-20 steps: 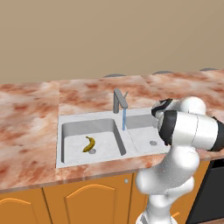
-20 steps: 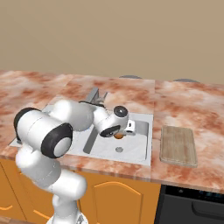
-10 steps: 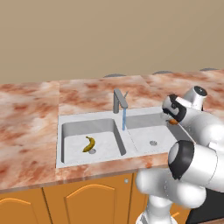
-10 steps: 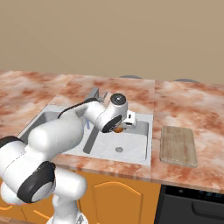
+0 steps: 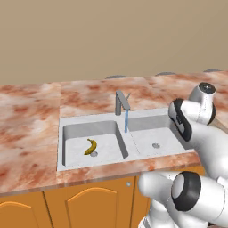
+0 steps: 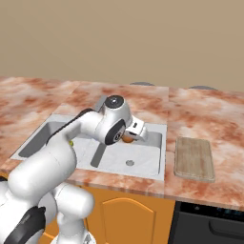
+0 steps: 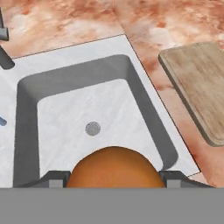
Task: Pick the tangerine, banana from the sink and place them on the cutting board to airdry. Then turn off the sink faucet.
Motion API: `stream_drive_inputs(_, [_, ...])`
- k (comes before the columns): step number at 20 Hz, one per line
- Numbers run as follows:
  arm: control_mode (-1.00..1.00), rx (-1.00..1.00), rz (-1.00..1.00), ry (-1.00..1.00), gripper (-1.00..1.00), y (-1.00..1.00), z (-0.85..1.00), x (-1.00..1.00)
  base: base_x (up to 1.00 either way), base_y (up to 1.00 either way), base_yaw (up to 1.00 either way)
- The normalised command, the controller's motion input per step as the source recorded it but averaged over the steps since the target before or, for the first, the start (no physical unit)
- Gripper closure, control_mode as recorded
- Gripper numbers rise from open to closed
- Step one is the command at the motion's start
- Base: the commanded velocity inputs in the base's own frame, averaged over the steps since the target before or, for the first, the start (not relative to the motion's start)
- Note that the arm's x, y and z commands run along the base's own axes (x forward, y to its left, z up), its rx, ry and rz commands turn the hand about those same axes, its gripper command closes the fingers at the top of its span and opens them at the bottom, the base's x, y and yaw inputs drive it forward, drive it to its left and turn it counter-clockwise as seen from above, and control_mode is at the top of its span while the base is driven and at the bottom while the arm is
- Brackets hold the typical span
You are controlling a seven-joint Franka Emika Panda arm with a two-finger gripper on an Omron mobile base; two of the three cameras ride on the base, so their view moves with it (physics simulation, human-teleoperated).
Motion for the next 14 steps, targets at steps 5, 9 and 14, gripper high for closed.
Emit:
stream_drive_inputs(5, [-1.00,-0.07,-0.27,-0.05,1.00,-0.35,0.16,-0.01,0.00,0.00,0.00])
stream_drive_inputs(9, [-1.00,-0.01,-0.10,-0.01,1.00,-0.47,0.05,0.00,0.00,0.00,0.00])
stream_drive_inputs(14, [-1.00,0.00,-0.02,0.00,1.00,-0.58,0.02,0.00,0.00,0.00,0.00])
